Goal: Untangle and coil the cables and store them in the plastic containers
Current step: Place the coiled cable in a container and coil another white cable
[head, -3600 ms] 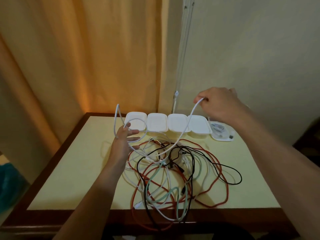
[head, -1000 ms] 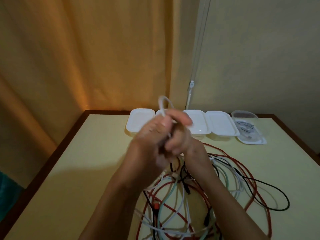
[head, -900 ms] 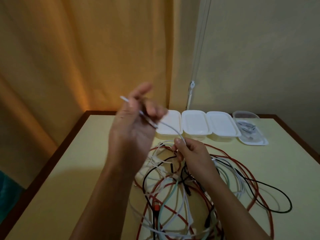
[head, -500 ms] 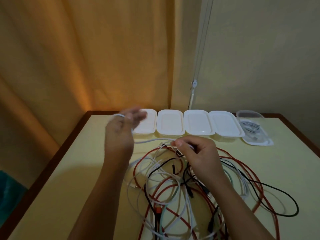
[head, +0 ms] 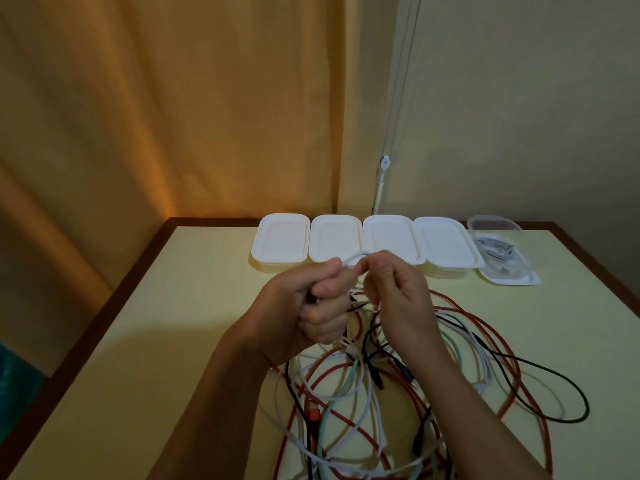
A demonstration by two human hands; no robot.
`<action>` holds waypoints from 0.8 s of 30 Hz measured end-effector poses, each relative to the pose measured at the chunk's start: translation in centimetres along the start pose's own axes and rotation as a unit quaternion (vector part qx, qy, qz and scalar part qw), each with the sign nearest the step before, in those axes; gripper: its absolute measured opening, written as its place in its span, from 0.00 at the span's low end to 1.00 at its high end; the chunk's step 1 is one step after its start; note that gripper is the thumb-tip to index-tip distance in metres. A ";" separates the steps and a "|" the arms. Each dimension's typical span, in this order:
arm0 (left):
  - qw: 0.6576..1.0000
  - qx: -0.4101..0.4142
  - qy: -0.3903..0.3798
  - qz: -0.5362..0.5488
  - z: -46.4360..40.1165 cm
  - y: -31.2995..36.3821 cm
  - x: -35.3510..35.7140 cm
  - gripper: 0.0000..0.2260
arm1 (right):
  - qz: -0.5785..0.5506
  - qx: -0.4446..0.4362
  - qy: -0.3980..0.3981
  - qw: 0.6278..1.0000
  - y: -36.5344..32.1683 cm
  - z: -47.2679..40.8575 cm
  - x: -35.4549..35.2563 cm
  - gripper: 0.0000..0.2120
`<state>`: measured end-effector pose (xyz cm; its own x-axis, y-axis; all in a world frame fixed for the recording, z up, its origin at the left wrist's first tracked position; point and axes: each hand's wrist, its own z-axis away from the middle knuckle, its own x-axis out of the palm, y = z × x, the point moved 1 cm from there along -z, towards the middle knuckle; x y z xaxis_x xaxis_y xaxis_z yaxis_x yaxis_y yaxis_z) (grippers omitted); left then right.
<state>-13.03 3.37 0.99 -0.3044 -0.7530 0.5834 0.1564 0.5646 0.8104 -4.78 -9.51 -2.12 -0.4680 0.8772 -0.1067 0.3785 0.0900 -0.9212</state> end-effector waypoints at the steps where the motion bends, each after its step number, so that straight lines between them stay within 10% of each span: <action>1: 0.998 0.023 -0.032 0.041 0.0 0.1 0.1 0.17 | 0.006 0.019 -0.024 1.000 0.2 0.1 0.3 0.19; 4: 0.982 0.137 -0.028 0.127 -0.4 0.5 0.5 0.17 | 0.022 0.070 -0.094 0.993 0.3 0.5 1.1 0.23; 8: 0.917 0.342 0.158 0.132 -0.7 1.3 1.6 0.19 | 0.055 0.089 -0.156 0.982 0.7 0.8 1.9 0.21; 14: 0.815 0.476 0.324 -0.064 -0.5 1.9 -0.3 0.14 | 0.070 0.091 -0.153 0.982 0.5 1.0 2.1 0.11; 18: 0.698 0.402 0.479 -0.349 0.0 1.5 -1.7 0.15 | 0.016 0.063 -0.136 0.989 0.2 1.0 1.8 0.07; 24: 0.693 0.125 0.436 -0.561 -0.7 -0.4 -2.6 0.14 | 0.046 0.043 -0.115 0.991 -0.1 0.9 1.3 0.05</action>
<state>-11.64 4.91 -0.82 0.5975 -0.6217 -0.5065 0.0798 -0.5824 0.8090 -6.10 -8.79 -2.50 -0.6077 0.7484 -0.2656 0.3630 -0.0357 -0.9311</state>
